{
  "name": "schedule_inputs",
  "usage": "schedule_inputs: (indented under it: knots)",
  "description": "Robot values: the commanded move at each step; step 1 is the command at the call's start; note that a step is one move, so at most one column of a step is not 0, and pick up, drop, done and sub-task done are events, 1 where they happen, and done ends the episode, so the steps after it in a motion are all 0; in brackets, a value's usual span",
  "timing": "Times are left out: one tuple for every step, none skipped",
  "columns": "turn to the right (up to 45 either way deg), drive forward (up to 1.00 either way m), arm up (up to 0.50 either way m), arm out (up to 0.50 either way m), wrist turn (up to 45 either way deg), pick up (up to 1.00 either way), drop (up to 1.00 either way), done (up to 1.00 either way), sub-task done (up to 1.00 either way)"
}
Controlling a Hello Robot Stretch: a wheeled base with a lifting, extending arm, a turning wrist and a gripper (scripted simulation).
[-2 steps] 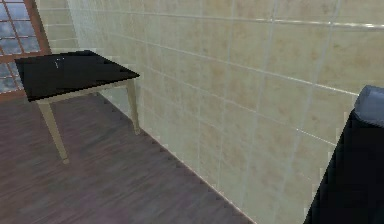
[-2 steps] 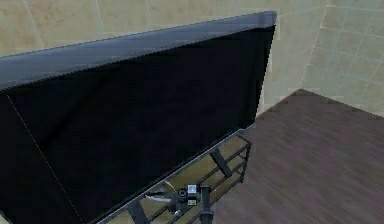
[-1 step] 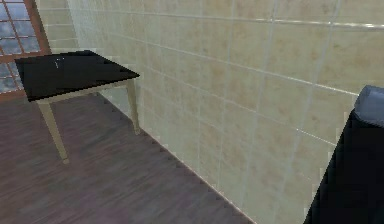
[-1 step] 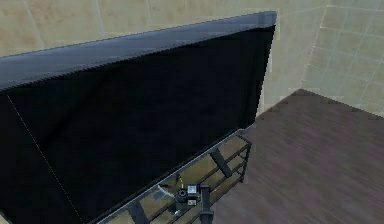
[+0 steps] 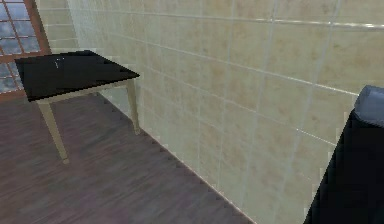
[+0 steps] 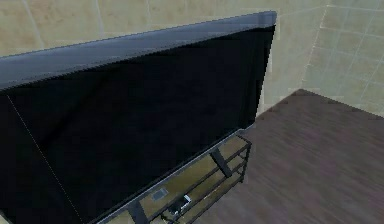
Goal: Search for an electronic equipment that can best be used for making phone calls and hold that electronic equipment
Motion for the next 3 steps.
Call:
schedule_inputs:
  knots:
    - [0.0, 0.00, 0.00, 0.00, 0.0, 1.00, 0.00, 0.00, 0.00]
    - [0.0, 0.00, 0.10, 0.00, 0.0, 0.00, 0.00, 0.00, 0.00]
    - [0.0, 0.00, 0.00, 0.00, 0.0, 0.00, 0.00, 1.00, 0.00]
